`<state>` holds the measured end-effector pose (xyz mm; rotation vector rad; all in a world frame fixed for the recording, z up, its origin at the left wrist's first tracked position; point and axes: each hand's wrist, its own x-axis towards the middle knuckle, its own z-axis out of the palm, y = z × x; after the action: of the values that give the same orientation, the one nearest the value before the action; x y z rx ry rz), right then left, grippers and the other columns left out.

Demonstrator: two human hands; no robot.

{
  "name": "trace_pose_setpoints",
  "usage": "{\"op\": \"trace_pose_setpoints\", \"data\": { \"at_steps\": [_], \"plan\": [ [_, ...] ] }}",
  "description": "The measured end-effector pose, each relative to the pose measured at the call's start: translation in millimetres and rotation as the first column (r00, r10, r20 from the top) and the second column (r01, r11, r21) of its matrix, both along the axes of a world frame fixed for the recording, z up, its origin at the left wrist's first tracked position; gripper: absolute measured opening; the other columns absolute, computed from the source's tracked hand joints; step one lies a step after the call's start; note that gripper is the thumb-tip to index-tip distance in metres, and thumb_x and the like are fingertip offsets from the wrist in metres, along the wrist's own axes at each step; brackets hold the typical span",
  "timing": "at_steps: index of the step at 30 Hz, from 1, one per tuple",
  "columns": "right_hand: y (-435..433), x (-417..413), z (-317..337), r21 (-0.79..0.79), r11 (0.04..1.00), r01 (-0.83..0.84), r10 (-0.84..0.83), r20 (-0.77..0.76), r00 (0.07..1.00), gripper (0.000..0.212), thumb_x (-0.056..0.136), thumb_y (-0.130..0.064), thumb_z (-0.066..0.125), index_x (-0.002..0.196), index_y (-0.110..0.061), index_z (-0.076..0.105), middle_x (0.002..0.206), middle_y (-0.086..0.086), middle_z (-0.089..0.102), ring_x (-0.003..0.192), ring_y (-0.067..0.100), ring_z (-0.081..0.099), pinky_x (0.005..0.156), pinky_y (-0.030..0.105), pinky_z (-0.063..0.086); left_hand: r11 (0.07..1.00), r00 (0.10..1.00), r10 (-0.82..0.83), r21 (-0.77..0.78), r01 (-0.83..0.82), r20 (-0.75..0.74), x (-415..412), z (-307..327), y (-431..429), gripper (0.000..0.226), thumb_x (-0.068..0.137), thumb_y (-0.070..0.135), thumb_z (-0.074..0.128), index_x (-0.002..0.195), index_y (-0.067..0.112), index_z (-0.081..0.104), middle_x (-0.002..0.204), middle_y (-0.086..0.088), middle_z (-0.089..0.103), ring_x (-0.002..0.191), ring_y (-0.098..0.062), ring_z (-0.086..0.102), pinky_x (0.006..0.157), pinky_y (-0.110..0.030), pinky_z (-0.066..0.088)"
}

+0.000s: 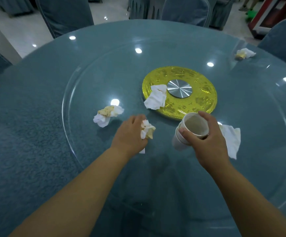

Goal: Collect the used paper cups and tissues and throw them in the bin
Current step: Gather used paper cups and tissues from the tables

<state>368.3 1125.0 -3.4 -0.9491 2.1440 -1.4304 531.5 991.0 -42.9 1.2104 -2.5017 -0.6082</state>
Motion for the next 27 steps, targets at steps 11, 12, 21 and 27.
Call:
{"op": "trace_pose_setpoints", "data": {
  "at_steps": [11, 12, 21, 27],
  "plan": [
    [-49, 11, -6, -0.009, 0.997, -0.073, 0.073, -0.018, 0.997, 0.059, 0.073, -0.034, 0.08, 0.118, -0.044, 0.043, 0.103, -0.029, 0.052, 0.097, -0.008, 0.052, 0.071, 0.011, 0.04, 0.945, 0.897, 0.274, 0.074, -0.318, 0.345, 35, -16, -87, 0.04, 0.077, 0.044, 0.064, 0.109, 0.022, 0.056, 0.143, -0.003, 0.007, 0.132, -0.036, 0.01, 0.11, -0.046, 0.018],
    [-52, 10, -7, -0.009, 0.997, -0.073, 0.073, -0.014, 0.997, 0.059, 0.073, -0.034, 0.08, 0.119, -0.043, 0.044, 0.103, -0.028, 0.052, 0.097, -0.007, 0.052, 0.071, 0.01, 0.04, 0.943, 0.895, 0.272, 0.085, -0.321, 0.354, 35, -19, -90, 0.042, 0.077, 0.047, 0.063, 0.111, 0.024, 0.053, 0.148, -0.002, 0.003, 0.137, -0.04, 0.0, 0.113, -0.051, 0.009],
    [-45, -3, -13, -0.012, 1.0, -0.021, 0.022, 0.04, 0.999, 0.059, 0.073, -0.034, 0.08, 0.122, -0.041, 0.048, 0.102, -0.027, 0.055, 0.094, -0.009, 0.054, 0.07, 0.013, 0.041, 0.969, 0.956, 0.237, 0.024, -0.244, 0.174, 35, -21, -91, 0.036, 0.076, 0.033, 0.066, 0.101, 0.017, 0.046, 0.107, -0.005, 0.053, 0.094, -0.026, 0.049, 0.08, -0.031, 0.034],
    [-36, -22, -4, -0.046, 0.998, 0.034, -0.032, 0.045, 0.998, 0.058, 0.074, -0.034, 0.078, 0.125, -0.039, 0.049, 0.108, -0.023, 0.057, 0.099, -0.004, 0.055, 0.075, 0.015, 0.043, 0.99, 0.99, 0.135, -0.046, -0.136, -0.039, -22, 9, -73, 0.066, 0.074, 0.032, 0.069, 0.134, 0.03, 0.041, 0.118, -0.006, 0.042, 0.095, -0.033, 0.053, 0.076, -0.037, 0.044]
  ]
}}
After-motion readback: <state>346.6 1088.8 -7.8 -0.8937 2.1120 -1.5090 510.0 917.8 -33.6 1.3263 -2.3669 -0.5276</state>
